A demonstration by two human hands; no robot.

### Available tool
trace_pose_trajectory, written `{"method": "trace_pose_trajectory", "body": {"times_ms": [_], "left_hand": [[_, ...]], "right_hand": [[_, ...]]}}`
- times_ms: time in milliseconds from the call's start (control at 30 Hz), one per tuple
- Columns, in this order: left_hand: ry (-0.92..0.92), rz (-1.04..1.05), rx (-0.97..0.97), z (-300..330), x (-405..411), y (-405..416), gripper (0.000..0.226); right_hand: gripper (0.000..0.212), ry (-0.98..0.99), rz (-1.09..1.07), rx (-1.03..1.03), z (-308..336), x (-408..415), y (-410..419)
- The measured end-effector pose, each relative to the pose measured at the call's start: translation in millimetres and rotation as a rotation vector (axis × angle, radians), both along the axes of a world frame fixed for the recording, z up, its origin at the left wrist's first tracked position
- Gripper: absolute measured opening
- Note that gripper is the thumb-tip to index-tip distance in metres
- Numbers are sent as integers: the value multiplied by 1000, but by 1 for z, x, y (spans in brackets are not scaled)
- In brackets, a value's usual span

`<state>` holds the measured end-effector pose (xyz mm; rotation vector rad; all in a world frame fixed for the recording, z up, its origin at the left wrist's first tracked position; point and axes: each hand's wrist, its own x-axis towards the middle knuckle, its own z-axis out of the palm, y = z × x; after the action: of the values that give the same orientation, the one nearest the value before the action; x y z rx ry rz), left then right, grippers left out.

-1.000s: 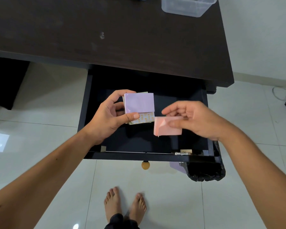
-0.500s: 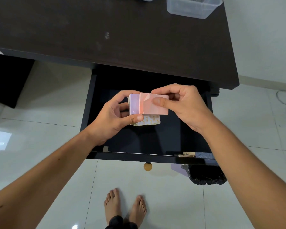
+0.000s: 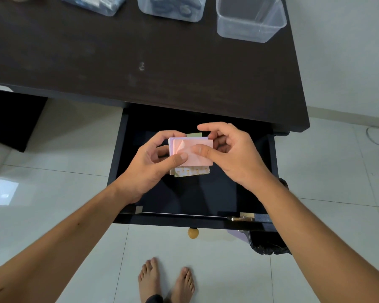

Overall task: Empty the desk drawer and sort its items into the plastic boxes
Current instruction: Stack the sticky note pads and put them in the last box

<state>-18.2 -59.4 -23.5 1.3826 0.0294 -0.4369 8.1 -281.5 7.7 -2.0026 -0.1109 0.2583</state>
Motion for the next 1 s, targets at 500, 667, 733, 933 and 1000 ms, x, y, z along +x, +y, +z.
{"method": "trace_pose_trajectory", "body": {"times_ms": [500,667,733,933,1000], "left_hand": [[69,48,-6,51,18,1,66],[106,73,-8,70,23,12,74],[106,76,-1,78,28,23,68],[70,82,-2,97,61,55,61],[56,99,-9,103,78,64,61]], "right_hand": [[49,253,9,300,38,9,-7],[46,262,22,335,52,21,2],[48,272,28,361,57,27,12],[54,256,38,380,70,62,42],[55,237,23,380,74,78,51]]}}
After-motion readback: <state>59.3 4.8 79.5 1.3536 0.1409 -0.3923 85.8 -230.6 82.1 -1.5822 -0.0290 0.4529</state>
